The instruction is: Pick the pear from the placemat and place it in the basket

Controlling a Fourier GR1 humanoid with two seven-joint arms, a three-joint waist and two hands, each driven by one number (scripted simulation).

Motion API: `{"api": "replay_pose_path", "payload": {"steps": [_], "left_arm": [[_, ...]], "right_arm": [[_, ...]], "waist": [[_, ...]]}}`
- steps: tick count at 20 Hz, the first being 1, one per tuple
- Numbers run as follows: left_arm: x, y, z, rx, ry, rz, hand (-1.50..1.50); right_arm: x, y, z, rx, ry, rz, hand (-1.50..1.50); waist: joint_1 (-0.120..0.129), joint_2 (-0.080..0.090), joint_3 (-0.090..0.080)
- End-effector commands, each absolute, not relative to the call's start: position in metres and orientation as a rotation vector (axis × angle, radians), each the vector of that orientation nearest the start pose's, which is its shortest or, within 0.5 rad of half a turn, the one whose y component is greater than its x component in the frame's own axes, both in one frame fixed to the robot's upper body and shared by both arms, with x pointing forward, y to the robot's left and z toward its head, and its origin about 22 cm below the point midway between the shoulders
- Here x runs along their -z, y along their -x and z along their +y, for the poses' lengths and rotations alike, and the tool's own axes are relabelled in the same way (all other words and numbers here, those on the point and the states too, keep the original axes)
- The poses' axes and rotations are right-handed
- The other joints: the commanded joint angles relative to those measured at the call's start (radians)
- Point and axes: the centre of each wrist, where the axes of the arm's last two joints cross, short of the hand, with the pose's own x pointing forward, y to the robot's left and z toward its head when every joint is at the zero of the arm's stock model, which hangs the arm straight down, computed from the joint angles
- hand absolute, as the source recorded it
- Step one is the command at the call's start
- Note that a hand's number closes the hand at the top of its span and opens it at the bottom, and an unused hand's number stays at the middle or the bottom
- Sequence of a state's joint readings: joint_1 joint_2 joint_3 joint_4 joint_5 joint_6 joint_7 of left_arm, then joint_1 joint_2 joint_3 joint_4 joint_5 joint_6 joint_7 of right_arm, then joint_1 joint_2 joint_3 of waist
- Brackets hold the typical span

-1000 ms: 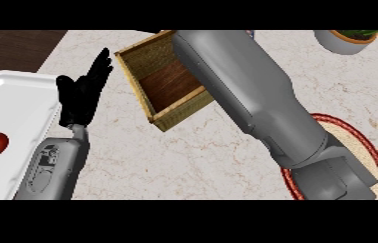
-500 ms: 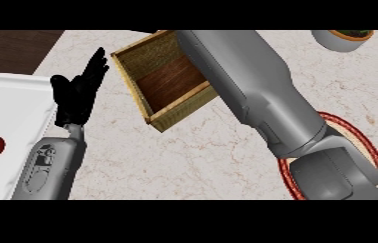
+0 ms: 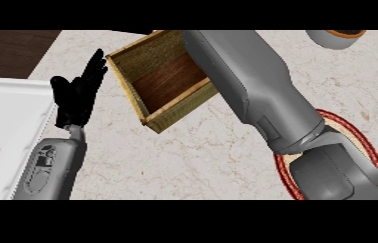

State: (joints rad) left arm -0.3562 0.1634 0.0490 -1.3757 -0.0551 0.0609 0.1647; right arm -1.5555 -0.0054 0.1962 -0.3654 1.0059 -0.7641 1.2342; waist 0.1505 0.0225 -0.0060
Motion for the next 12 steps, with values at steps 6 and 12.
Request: {"api": "replay_pose_path", "payload": {"steps": [6,12], "left_arm": [[-0.053,-0.321,0.255,0.151,-0.187,-1.544,0.00],[-0.065,-0.328,0.250,0.157,-0.180,-1.558,0.00]], "right_arm": [[-0.212,-0.450,-0.004,-0.286,1.586,-1.085,1.50],[-0.227,-0.449,0.002,-0.444,1.759,-1.018,1.50]], "waist": [[-0.005,-0.009,-0.006],[-0.001,-0.007,-0.002]]}}
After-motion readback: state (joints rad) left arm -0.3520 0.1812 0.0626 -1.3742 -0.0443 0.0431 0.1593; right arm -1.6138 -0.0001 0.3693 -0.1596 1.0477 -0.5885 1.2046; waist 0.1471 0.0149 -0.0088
